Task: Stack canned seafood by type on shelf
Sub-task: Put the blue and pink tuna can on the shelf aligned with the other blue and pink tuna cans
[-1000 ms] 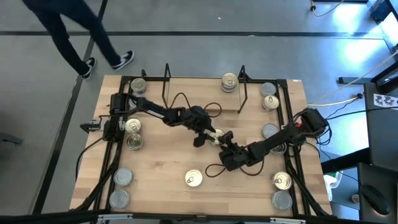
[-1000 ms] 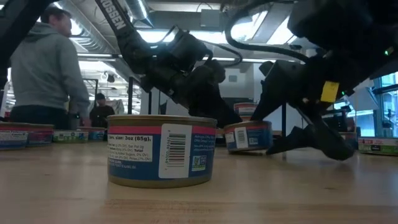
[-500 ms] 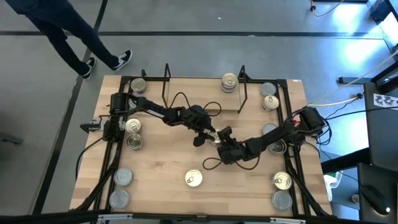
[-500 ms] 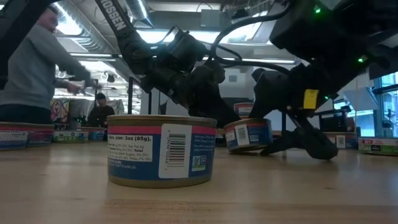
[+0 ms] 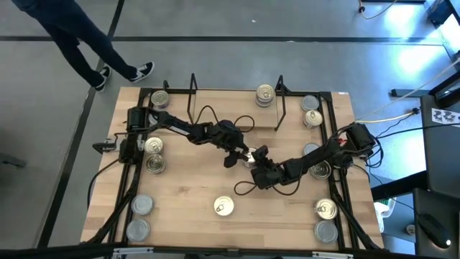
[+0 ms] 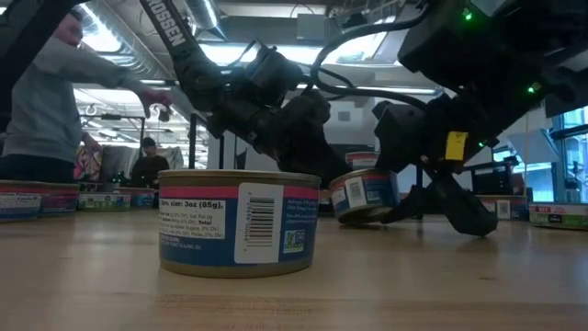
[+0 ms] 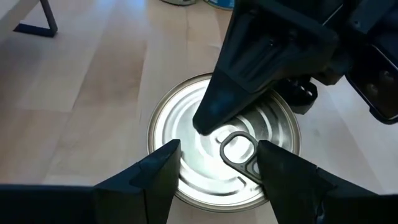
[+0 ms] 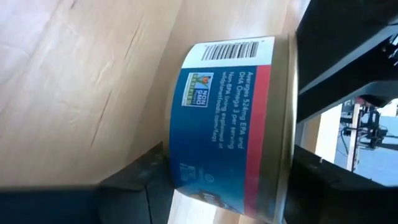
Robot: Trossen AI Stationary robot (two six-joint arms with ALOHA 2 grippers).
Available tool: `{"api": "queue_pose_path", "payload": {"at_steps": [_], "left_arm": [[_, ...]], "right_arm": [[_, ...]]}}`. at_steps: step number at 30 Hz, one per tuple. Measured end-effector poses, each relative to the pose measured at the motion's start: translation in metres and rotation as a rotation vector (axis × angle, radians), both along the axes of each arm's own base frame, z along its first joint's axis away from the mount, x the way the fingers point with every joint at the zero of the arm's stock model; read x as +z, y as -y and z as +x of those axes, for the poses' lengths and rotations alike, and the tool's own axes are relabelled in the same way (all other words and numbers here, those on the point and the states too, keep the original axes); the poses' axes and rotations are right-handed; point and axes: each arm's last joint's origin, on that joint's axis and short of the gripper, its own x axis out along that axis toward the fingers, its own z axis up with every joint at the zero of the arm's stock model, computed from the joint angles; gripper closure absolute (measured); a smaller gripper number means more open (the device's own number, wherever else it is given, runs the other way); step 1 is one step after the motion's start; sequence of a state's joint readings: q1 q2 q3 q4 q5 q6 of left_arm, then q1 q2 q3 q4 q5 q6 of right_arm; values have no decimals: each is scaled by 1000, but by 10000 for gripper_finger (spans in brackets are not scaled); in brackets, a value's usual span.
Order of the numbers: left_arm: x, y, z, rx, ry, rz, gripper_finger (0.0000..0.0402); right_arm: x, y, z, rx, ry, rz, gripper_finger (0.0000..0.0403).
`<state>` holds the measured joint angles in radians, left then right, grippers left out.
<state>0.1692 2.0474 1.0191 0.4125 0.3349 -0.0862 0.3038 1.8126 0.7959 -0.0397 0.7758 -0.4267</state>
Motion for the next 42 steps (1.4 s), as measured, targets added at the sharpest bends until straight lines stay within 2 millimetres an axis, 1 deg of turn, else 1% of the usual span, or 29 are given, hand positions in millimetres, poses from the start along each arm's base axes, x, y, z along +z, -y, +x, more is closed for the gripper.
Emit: {"api": "queue_pose_path", "payload": {"at_steps": [4,6,11,15,19,23,26,30,34,38,42], "left_arm": [[7,0,-1,22,-1,-13,188],[12,3,-2,23,-8,-22,188],[31,16,-8,24,-31,10,188],[52,31,-13,42,-33,97,188],[68,48,-22,41,-66,170,188],[74,70,-31,12,-120,224,188],[82,86,-37,-14,-125,258,188],[73,104,-50,-41,-128,282,188],[71,117,-67,11,-55,283,188],[59,119,-84,64,-21,302,188],[49,111,-94,121,18,316,188]], "right_arm": [[2,-10,-4,3,19,-5,195],[5,-20,-7,21,28,-13,200],[24,-40,-12,47,68,32,208],[39,-48,-15,35,104,55,208],[50,-50,-19,20,148,89,208],[59,-50,-21,-1,196,73,208],[64,-49,-23,0,203,70,208],[70,-48,-25,-10,223,56,208],[73,-45,-26,-36,241,6,208],[73,-34,-23,-86,244,-34,208],[74,-9,-14,-158,220,-68,208]]}}
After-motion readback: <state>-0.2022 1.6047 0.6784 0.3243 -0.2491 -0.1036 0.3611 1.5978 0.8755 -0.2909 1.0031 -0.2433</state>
